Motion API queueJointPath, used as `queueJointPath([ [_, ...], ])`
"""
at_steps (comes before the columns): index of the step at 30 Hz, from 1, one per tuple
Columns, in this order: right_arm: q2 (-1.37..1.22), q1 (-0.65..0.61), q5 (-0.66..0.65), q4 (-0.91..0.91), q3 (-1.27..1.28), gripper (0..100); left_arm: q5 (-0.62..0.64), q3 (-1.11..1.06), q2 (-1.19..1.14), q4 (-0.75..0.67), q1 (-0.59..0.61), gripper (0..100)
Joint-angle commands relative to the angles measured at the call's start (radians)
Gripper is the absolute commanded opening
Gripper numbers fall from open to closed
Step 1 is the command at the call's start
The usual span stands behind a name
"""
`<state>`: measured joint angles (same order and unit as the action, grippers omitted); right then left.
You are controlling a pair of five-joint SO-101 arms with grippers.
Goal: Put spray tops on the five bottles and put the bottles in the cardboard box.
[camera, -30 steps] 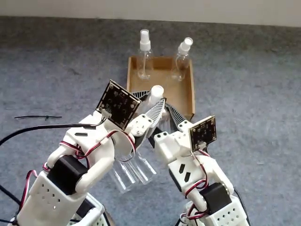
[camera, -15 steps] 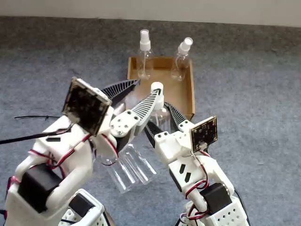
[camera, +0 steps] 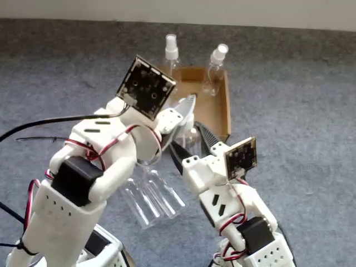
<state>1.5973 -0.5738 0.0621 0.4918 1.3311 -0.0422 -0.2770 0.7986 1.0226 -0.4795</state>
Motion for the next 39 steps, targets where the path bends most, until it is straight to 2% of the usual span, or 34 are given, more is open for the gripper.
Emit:
queueJointPath([
  [1, 0.008, -0.005, 0.002, -0.016, -0.065, 0.4, -0.008, 0.051, -0.002, 0.002, 0.048, 14],
  [20, 0.008, -0.005, 0.002, -0.016, -0.064, 0.4, -0.008, -0.087, -0.002, 0.025, 0.05, 14],
  [23, 0.008, -0.007, 0.002, -0.018, -0.064, 0.4, -0.018, -0.056, -0.002, 0.018, 0.054, 14],
  [27, 0.008, 0.004, 0.005, -0.024, -0.065, 0.4, -0.095, 0.041, -0.001, 0.026, 0.062, 14],
  [29, 0.008, 0.042, 0.008, -0.068, -0.065, 0.4, -0.097, 0.101, -0.001, 0.058, 0.125, 14],
  [33, -0.002, 0.165, 0.008, -0.297, -0.065, 0.4, -0.094, 0.162, -0.001, 0.147, 0.297, 14],
  [36, -0.053, 0.174, 0.006, -0.401, -0.068, 0.4, -0.094, 0.107, -0.001, 0.198, 0.407, 14],
  [39, -0.203, 0.174, 0.006, -0.47, -0.094, 0.4, -0.094, -0.024, 0.03, 0.181, 0.467, 14],
])
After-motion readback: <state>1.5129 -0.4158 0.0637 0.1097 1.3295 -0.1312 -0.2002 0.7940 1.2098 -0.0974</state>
